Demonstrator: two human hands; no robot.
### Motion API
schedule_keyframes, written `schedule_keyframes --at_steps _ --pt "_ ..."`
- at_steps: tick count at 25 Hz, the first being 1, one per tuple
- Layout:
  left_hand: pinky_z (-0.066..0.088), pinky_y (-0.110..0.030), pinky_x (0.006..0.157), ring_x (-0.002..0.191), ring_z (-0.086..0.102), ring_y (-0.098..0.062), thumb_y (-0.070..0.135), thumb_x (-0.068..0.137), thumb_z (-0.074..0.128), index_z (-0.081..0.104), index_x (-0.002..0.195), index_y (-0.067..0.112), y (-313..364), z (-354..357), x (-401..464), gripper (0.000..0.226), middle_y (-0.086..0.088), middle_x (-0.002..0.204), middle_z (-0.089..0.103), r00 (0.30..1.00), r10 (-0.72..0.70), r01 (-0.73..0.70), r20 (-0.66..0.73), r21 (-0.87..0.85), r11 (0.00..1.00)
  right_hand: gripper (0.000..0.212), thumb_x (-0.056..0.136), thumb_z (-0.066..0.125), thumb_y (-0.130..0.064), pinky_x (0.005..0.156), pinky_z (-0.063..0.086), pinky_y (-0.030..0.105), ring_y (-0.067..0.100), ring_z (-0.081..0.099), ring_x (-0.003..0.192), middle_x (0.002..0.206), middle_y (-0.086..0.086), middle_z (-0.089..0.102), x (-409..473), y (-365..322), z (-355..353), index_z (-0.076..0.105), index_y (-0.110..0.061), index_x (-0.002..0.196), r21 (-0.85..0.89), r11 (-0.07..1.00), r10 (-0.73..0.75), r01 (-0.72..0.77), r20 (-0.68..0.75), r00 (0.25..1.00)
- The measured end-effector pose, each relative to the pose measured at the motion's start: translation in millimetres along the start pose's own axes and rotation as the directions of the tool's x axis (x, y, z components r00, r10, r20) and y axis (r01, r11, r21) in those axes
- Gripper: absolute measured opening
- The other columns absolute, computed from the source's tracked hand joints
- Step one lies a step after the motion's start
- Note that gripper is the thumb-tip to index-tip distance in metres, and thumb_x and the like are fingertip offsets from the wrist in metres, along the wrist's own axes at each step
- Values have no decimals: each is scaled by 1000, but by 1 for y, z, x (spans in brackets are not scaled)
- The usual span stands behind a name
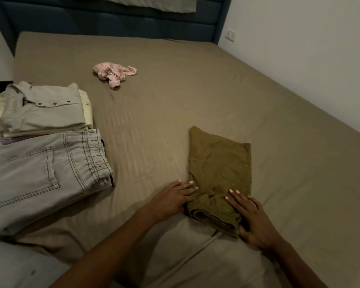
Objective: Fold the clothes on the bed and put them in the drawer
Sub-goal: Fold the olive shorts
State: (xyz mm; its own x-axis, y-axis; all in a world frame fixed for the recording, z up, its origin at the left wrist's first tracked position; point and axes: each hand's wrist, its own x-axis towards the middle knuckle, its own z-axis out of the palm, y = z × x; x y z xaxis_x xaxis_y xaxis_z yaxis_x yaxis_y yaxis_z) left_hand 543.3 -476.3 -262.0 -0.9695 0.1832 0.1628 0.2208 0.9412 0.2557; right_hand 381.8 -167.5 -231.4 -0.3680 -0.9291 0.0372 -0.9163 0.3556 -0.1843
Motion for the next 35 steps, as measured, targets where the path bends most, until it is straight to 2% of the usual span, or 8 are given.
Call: schedule_keyframes --at_steps 6,9,14,16,21,27,31,35 --pt "27 -40 124 143 44 -8 50 101 47 60 142 17 -8 -4 -24 54 5 146 59 971 -117 70 -210 -219 973 61 91 48 -27 122 25 48 8 39 148 158 -13 45 15 -23 18 49 -34 152 101 992 92 -72 -210 973" --pt "25 -32 124 105 67 -9 49 106 41 69 112 15 -5 -34 -42 44 2 100 75 952 -152 78 -266 -271 959 42 96 53 -22 108 43 40 4 63 123 131 -19 68 21 -46 5 68 -38 132 345 936 158 -75 -218 963" --pt "41 -37 55 51 48 -10 47 97 52 52 69 18 20 -77 -64 40 7 58 50 932 -254 155 -258 -347 925 21 90 72 -31 62 51 41 23 62 64 72 4 69 27 -75 -48 77 -19 74 842 470 194 -266 195 961" --pt "36 -37 53 49 44 -7 45 95 58 49 64 13 23 -86 -64 46 8 55 45 915 -340 149 -218 -600 786 31 89 74 -33 76 57 57 34 68 79 92 16 73 27 -78 -53 77 -2 92 881 359 184 -307 256 949" --pt "54 -33 64 67 64 -9 58 89 66 64 72 17 20 -110 -20 45 11 71 66 826 -544 171 -149 -852 494 52 74 87 -39 72 62 35 36 75 88 102 27 75 52 -78 -74 77 3 103 972 84 426 -221 166 889" --pt "54 -40 99 117 63 -20 79 75 68 45 143 24 -14 -51 12 91 3 133 61 674 -730 586 115 -685 433 25 100 63 -33 76 53 38 31 69 95 108 12 74 79 -35 -5 67 -13 114 481 572 758 -664 0 652" --pt "55 -35 93 113 66 -17 63 94 54 45 144 35 -16 -13 -16 59 4 132 67 724 -673 470 -151 -605 642 30 104 53 -35 68 45 35 34 69 91 105 12 73 64 -48 33 58 -14 125 387 670 736 -633 -236 635" --pt "53 -38 103 124 60 -10 62 99 46 38 153 42 -20 -10 -27 58 7 143 59 722 -653 330 -230 -714 617 48 99 40 -54 68 46 34 31 68 91 111 11 71 63 -53 28 56 -16 125 418 660 746 -624 -269 609"
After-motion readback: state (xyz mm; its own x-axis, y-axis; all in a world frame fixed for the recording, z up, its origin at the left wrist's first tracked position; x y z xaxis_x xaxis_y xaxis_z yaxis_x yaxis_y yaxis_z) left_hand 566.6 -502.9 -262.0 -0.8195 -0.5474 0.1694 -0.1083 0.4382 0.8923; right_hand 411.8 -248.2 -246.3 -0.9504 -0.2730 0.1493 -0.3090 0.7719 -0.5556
